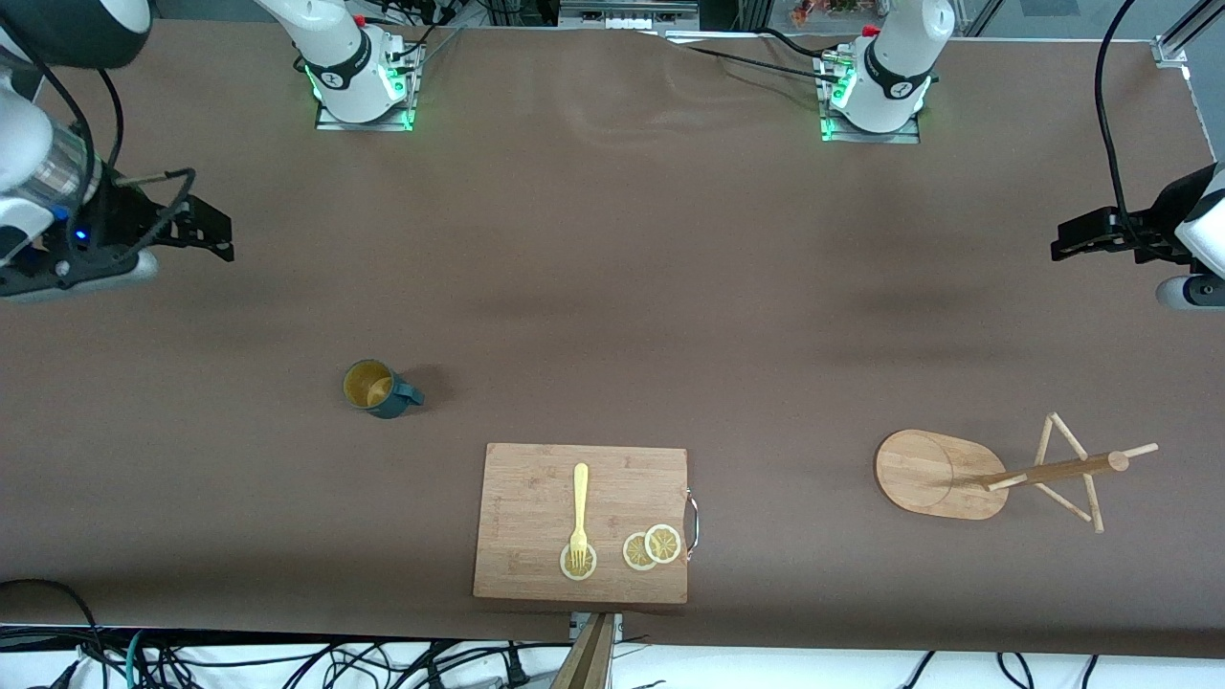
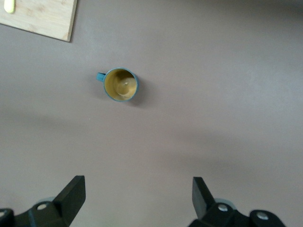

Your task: Pass cup and hang on rack

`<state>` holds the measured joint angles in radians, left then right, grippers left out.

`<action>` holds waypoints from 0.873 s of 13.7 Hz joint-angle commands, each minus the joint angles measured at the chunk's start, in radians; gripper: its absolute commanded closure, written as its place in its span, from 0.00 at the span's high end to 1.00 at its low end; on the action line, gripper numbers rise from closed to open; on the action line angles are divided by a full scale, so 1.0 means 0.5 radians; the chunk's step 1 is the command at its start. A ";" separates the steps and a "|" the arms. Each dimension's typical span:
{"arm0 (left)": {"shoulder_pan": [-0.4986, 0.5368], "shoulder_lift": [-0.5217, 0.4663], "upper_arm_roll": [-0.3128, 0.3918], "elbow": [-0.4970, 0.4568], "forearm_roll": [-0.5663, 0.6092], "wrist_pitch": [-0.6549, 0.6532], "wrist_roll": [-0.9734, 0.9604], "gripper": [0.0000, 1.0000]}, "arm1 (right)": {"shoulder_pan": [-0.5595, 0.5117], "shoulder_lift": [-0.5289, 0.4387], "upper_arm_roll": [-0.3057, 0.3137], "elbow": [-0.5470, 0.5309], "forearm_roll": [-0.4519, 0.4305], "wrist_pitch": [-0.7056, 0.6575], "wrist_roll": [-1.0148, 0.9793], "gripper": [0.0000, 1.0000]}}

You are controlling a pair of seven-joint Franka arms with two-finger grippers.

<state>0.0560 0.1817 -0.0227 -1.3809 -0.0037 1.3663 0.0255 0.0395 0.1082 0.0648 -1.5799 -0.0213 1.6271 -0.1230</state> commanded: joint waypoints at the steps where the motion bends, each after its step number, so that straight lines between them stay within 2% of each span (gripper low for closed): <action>1: 0.008 0.023 -0.019 0.044 0.032 -0.005 -0.014 1.00 | -0.024 0.093 0.015 0.049 0.021 -0.005 -0.018 1.00; 4: 0.011 0.023 -0.016 0.044 0.032 -0.005 -0.014 1.00 | -0.015 0.252 0.018 0.049 0.003 -0.026 0.004 1.00; 8: 0.008 0.023 -0.019 0.044 0.032 -0.005 -0.014 1.00 | -0.027 0.290 0.015 0.015 0.039 0.034 0.028 1.00; 12: 0.008 0.023 -0.016 0.044 0.032 -0.005 -0.014 1.00 | -0.021 0.311 0.015 -0.361 0.076 0.558 0.129 1.00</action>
<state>0.0560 0.1822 -0.0229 -1.3809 -0.0037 1.3663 0.0255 0.0380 0.2722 0.0636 -1.6563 0.0013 1.7919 -0.0808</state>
